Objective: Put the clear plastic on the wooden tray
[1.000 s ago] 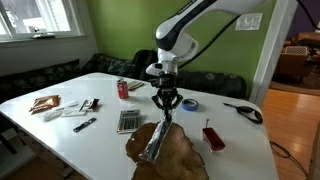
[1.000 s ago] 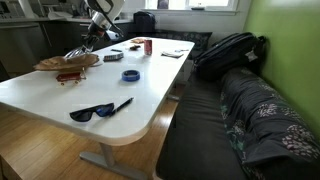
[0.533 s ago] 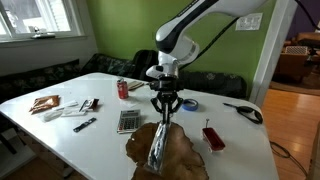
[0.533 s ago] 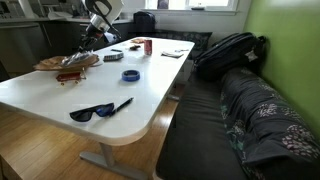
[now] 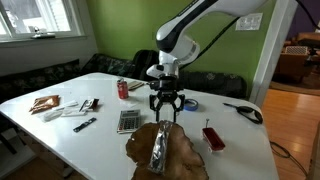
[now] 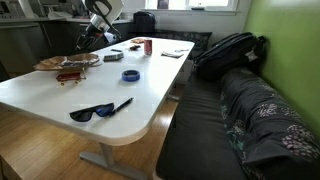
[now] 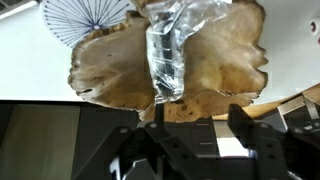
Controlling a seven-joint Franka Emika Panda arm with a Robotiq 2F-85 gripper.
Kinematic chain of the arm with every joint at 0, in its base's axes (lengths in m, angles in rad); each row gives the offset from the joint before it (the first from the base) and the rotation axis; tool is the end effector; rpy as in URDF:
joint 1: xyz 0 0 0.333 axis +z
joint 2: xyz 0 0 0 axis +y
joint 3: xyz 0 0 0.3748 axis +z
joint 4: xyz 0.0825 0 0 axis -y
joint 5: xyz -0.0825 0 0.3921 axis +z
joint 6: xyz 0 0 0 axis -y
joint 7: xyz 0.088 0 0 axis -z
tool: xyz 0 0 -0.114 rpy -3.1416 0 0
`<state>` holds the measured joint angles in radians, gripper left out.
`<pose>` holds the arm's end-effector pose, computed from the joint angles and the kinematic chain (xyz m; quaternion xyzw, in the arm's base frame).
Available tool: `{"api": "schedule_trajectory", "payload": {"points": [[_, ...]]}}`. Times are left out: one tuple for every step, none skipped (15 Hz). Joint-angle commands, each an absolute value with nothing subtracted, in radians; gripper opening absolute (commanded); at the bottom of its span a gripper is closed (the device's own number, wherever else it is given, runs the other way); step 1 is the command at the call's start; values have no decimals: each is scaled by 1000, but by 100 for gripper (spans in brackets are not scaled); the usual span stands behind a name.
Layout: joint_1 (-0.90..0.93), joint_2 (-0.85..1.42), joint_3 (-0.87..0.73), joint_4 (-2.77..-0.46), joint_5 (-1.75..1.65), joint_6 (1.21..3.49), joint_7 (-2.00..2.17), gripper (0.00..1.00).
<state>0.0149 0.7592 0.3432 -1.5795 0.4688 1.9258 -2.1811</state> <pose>0.6606 0.2432 0.2332 -0.4062 -0.8371 -0.1379 0.3395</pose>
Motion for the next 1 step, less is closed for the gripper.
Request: {"api": "schedule_trajectory", "payload": {"points": [[21,754,340,-1574,475,1921,-2188,83]]}}
